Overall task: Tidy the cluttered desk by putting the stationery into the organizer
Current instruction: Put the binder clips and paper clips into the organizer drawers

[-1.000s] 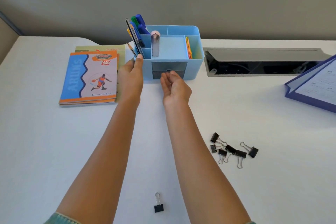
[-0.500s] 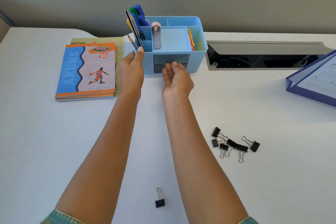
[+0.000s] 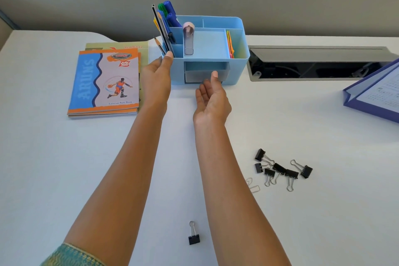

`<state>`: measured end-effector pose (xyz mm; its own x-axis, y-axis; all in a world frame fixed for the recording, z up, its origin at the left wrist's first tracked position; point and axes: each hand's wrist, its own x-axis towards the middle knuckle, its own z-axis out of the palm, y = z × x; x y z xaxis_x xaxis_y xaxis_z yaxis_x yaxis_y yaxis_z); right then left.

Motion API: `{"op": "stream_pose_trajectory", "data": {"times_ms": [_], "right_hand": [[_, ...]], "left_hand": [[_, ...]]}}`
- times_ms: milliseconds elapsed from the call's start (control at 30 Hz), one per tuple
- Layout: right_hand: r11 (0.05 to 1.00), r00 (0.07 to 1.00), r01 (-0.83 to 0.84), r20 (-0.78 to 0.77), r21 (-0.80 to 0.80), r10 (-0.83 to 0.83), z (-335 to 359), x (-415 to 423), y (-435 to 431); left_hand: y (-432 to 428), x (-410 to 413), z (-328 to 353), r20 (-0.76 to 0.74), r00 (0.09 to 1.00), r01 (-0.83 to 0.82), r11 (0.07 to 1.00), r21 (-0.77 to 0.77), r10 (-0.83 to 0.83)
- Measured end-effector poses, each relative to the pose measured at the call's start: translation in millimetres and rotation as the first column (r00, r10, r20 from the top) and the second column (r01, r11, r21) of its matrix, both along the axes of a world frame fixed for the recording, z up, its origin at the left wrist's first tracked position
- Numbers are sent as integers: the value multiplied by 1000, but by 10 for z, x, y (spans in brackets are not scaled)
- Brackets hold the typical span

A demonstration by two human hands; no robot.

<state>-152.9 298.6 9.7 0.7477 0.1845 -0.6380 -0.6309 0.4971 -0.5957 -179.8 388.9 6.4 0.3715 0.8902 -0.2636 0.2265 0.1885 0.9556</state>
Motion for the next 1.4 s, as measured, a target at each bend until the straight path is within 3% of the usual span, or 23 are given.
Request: {"op": "stream_pose_trajectory", "data": {"times_ms": [833,933,1000,1033,1100,1167,1233,1300,1400], "right_hand": [[996,1000,-26,3,85,26,-26,-61,-185],[993,986,-111,120,-51,116,5,-48,-471],[876,861,-225,333,-426,383,5,-29,-843],[740,745,-209,387,-639,544,-2,-9,-1059],[419,546,-83,310,-904,778,4,62,-1472],[175,449,1,157,-985,880,11,147,-1797],[15,398,-2,13,-1000,917,-8,209,-2008],[-64,364,-47,-77,-997,928,-31,231,-2107],[-77,346,-73,-98,-994,933,-98,205,-2135]], "left_hand": [[19,-4,-28,6,1000,22,1000,0,-22],[33,-9,-35,32,999,25,1000,-3,-25],[25,-28,-36,44,999,20,1000,1,-20],[19,-37,-38,44,999,18,1000,5,-18],[12,-65,-57,21,1000,14,1000,18,-15],[-41,-130,-99,-16,1000,15,999,35,-14],[-170,-260,-168,-112,993,51,991,127,-37],[-344,-399,-263,-254,963,158,950,270,-88],[-632,-559,-429,-457,868,398,822,407,-194]]}}
